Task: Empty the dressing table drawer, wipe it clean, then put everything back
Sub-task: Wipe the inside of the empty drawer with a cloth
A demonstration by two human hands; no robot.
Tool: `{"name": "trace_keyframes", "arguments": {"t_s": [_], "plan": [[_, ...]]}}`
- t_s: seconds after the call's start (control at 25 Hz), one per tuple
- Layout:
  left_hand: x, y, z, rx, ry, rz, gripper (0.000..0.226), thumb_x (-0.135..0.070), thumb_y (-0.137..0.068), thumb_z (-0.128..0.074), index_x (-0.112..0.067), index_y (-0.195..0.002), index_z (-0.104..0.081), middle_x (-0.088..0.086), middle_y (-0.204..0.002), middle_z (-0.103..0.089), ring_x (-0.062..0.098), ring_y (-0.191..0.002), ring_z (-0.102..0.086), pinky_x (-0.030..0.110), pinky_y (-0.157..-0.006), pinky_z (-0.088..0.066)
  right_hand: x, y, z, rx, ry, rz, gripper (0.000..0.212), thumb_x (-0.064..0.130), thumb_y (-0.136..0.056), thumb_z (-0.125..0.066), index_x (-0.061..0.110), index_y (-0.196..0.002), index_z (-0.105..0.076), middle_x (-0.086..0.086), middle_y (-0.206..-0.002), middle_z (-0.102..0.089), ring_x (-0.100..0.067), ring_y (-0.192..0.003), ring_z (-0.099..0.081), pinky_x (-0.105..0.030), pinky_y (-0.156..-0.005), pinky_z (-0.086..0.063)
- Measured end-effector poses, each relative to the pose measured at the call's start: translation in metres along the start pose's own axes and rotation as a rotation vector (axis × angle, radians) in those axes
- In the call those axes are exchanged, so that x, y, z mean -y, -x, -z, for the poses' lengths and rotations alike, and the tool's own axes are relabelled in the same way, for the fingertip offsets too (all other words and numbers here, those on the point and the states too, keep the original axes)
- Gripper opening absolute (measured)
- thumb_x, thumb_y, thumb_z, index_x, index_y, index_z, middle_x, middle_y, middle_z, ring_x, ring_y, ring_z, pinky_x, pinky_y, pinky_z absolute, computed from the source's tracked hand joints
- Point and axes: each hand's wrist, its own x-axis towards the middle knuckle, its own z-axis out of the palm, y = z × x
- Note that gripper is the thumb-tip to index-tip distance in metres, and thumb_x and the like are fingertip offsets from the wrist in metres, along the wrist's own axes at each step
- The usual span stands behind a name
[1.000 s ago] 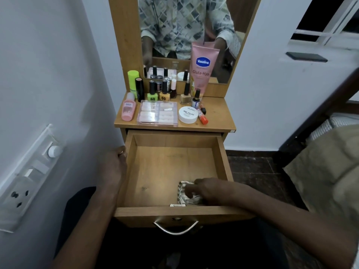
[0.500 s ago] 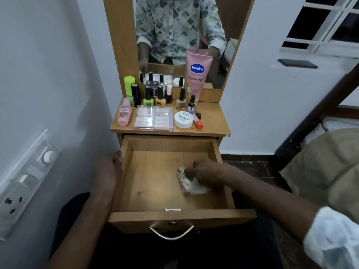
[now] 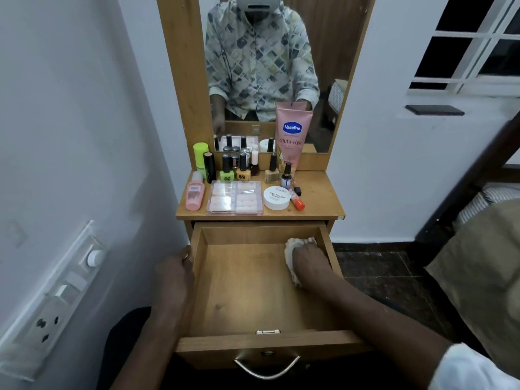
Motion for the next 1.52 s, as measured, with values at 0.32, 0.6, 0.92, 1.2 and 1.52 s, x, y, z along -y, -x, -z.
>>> {"name": "trace_keyframes", "arguments": {"t_s": [0.32,0.6,0.92,1.2,1.52], "plan": [[-0.005,0.007,0.0,-0.018,0.003,0.009,0.03,-0.018,-0.104,-0.042,-0.015,-0.123,-0.065,0.006,-0.107,-0.069,0.02,-0.088,-0.06,0.03,-0.075,-0.043,0.041,-0.011,0.041,0.093,-0.227,-0.06,0.014,0.015,-0.09,-0.06,0.006,-0.091,-0.07,-0.008,-0.095,-0.071,-0.015,-0.09,-0.068,-0.025,-0.08,-0.054],[-0.007,0.002,0.002,-0.007,-0.02,0.031,0.027,-0.018,-0.101,-0.046,-0.014,-0.116,-0.069,0.009,-0.096,-0.07,0.02,-0.077,-0.059,0.029,-0.069,-0.043,0.171,-0.028,0.071,0.134,-0.167,0.236,0.034,0.031,-0.089,-0.066,0.01,-0.116,-0.063,-0.013,-0.123,-0.061,-0.03,-0.118,-0.056,-0.039,-0.102,-0.042],[-0.007,0.008,0.001,0.029,0.157,0.04,0.028,-0.021,-0.105,-0.04,-0.036,-0.091,-0.059,-0.013,-0.08,-0.056,0.005,-0.072,-0.051,0.02,-0.058,-0.032,0.004,0.001,0.02,0.07,-0.2,-0.126,0.024,0.017,-0.095,-0.056,0.01,-0.118,-0.059,-0.005,-0.12,-0.062,-0.02,-0.112,-0.061,-0.029,-0.098,-0.046],[0.005,0.002,-0.005,0.008,0.08,-0.013,0.029,-0.025,-0.102,-0.042,-0.027,-0.093,-0.069,-0.007,-0.081,-0.07,0.013,-0.075,-0.065,0.031,-0.067,-0.051,0.111,-0.023,0.033,0.196,-0.403,0.065,0.055,0.016,-0.094,-0.056,-0.011,-0.138,-0.038,-0.017,-0.128,-0.059,-0.026,-0.116,-0.059,-0.03,-0.082,-0.043],[-0.002,0.004,0.0,0.023,0.213,0.066,0.031,-0.024,-0.103,-0.042,-0.031,-0.084,-0.067,-0.007,-0.08,-0.067,0.008,-0.073,-0.059,0.022,-0.058,-0.04,0.073,0.015,0.041,0.268,-0.281,0.04,0.046,0.016,-0.092,-0.062,0.004,-0.134,-0.047,-0.019,-0.134,-0.052,-0.031,-0.121,-0.054,-0.035,-0.093,-0.047]]}}
